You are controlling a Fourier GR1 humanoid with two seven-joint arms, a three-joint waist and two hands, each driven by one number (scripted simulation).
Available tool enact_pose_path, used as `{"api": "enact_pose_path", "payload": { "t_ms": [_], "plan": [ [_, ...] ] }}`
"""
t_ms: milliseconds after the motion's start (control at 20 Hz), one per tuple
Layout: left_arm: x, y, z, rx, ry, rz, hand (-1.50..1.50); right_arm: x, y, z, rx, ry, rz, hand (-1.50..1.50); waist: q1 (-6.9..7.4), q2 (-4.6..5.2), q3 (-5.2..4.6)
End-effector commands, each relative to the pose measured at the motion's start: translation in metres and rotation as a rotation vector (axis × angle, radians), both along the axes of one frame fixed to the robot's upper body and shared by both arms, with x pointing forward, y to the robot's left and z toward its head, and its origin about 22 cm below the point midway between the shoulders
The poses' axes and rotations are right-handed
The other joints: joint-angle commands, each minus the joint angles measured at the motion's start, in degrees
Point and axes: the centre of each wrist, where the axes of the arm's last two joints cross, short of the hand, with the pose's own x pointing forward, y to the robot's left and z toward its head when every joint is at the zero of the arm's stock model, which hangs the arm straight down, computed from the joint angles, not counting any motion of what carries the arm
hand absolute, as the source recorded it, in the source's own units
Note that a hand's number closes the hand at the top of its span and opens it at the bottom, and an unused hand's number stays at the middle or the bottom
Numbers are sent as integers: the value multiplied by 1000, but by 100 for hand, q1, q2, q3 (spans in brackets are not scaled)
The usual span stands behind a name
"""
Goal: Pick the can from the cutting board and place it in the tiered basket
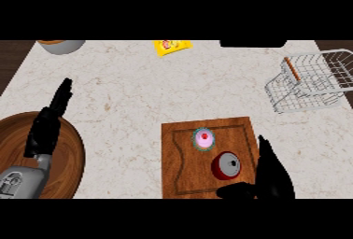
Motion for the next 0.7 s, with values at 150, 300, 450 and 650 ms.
{"api": "enact_pose_path", "payload": {
  "t_ms": [150, 300, 450, 650],
  "plan": [
    [-9, -3, -11, -11, 4, 1, 0, 9, 9, -7, 10, 166, -171, -150, 23, 8, 4],
    [-1, 2, 4, 11, 21, -4, 0, 9, 7, -5, 23, 165, -173, -150, -18, -2, 9],
    [-2, 0, 14, 12, -3, -8, 0, 19, 10, -15, 14, 193, -175, -150, 32, -2, 12],
    [13, 14, 13, -4, 16, 11, 0, 20, 18, -16, 47, 198, -144, -150, -24, 20, 6]
  ]
}}
